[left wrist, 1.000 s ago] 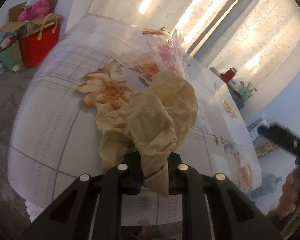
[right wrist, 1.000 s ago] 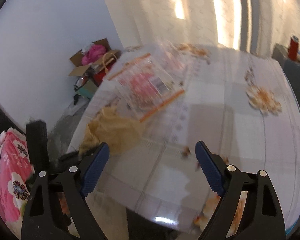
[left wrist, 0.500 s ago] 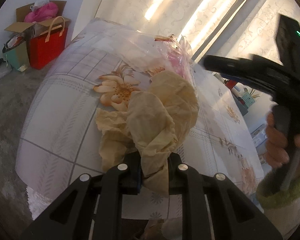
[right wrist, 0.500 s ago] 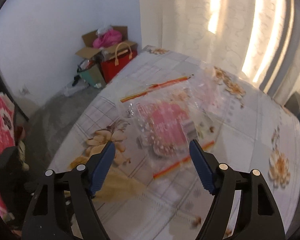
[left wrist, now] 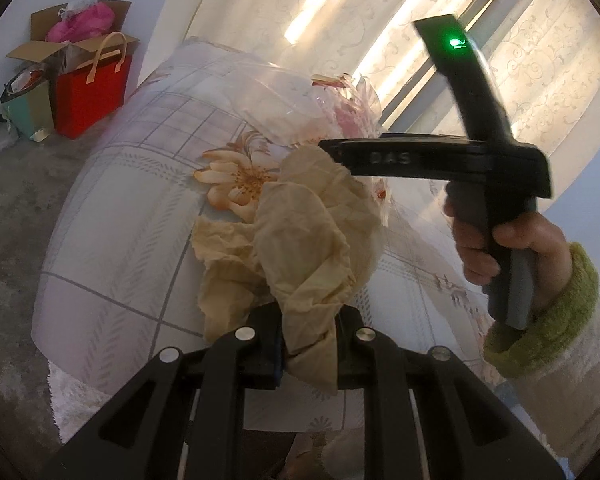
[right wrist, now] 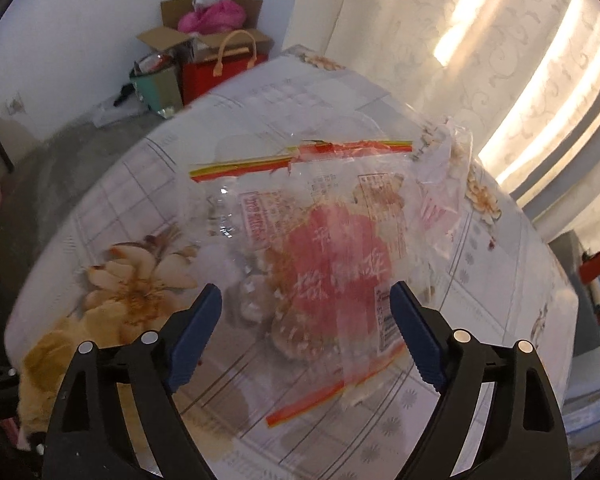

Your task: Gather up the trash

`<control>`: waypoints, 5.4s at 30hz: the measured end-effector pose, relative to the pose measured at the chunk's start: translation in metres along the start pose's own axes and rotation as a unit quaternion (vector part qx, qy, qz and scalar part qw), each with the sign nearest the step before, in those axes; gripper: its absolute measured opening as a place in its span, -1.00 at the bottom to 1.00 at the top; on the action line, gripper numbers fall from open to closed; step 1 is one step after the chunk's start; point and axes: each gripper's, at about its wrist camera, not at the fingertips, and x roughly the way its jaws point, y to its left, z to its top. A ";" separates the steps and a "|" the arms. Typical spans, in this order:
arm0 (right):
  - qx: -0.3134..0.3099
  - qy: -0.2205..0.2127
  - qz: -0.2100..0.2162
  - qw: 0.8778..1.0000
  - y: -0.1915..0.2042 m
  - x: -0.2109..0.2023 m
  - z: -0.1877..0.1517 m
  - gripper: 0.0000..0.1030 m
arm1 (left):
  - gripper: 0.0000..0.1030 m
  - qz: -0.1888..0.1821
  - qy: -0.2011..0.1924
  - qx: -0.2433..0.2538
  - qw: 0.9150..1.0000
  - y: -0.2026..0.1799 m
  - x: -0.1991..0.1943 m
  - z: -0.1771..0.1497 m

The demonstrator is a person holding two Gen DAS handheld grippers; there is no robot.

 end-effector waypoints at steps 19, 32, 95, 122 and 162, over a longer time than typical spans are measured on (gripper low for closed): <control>0.034 -0.003 -0.031 0.999 -0.008 -0.002 -0.012 -0.11 | -0.70 -0.007 -0.002 -0.002 1.000 0.002 0.001 0.001; 0.150 -0.058 0.048 0.986 -0.057 -0.073 -0.051 -0.77 | -0.71 0.001 -0.005 0.003 1.000 0.000 0.001 0.000; 0.741 -0.071 -0.096 0.661 -0.272 -0.227 -0.663 -0.79 | -0.72 -0.246 0.321 0.400 0.823 -0.573 0.219 -0.227; 0.759 0.057 -0.074 0.644 -0.294 -0.099 -0.721 -0.03 | 0.47 -0.123 0.368 0.388 0.836 -0.558 0.419 -0.329; 0.739 0.145 -0.138 0.643 -0.324 -0.106 -0.699 -0.96 | 0.75 -0.188 0.158 0.275 0.929 -0.332 0.052 -0.071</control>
